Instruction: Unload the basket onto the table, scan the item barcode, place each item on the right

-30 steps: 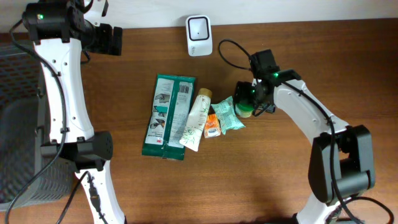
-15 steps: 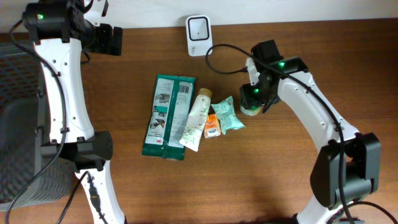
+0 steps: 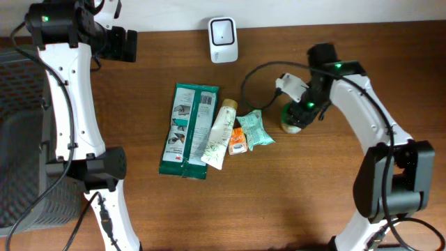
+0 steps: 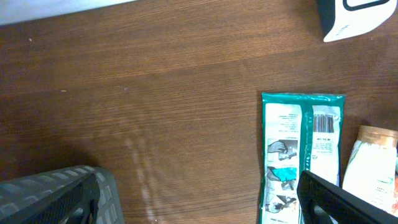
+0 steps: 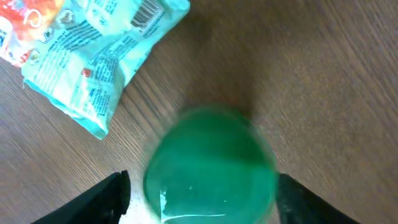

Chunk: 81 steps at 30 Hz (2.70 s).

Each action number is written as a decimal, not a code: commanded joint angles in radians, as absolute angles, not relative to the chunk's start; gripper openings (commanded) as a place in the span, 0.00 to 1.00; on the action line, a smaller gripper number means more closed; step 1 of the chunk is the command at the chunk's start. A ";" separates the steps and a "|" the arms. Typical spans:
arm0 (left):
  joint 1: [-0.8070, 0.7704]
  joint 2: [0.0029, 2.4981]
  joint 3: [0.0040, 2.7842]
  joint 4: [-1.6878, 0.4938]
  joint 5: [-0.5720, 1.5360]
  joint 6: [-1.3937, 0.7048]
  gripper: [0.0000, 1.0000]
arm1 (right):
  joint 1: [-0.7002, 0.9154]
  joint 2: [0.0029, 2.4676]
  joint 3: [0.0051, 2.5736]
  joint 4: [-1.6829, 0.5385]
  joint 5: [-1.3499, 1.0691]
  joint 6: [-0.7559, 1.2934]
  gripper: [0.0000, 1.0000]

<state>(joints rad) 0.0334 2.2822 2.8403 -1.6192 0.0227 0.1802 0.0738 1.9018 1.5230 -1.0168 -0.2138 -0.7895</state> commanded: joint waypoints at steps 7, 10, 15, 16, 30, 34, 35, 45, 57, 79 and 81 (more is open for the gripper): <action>0.038 2.277 2.843 -1.618 0.033 0.193 0.99 | 0.018 1.946 1.591 -1.032 -0.304 -0.486 0.98; 0.038 2.277 2.843 -1.618 0.033 0.193 0.99 | 0.021 1.930 1.755 -1.142 -0.307 -0.152 0.98; 0.038 2.277 2.843 -1.618 0.033 0.193 0.99 | 0.040 1.933 1.770 -1.229 -0.303 0.193 0.98; 0.038 2.277 2.843 -1.618 0.033 0.193 0.99 | 0.050 1.937 1.740 -1.215 -0.301 0.193 0.98; 0.042 2.277 2.843 -1.618 0.033 0.193 0.99 | 0.073 1.936 1.587 -1.064 -0.199 0.318 0.97; 0.042 2.277 2.843 -1.618 0.033 0.193 0.99 | 0.073 1.930 1.671 -1.141 -0.206 0.313 0.97; 0.042 2.277 2.843 -1.618 0.033 0.193 0.99 | 0.073 1.927 1.687 -1.161 -0.202 0.310 0.97; 0.042 2.277 2.843 -1.618 0.033 0.193 0.99 | 0.111 1.959 1.698 -1.150 -0.042 0.452 0.98; 0.042 2.277 2.843 -1.618 0.033 0.193 0.99 | 0.129 2.069 1.685 -1.156 -0.032 0.487 0.90; 0.042 2.277 2.843 -1.618 0.033 0.193 0.99 | 0.131 2.064 1.862 -1.235 -0.133 -0.653 0.68; 0.042 2.277 2.843 -1.618 0.033 0.192 0.99 | 0.131 2.065 1.849 -1.235 -0.187 -0.818 0.74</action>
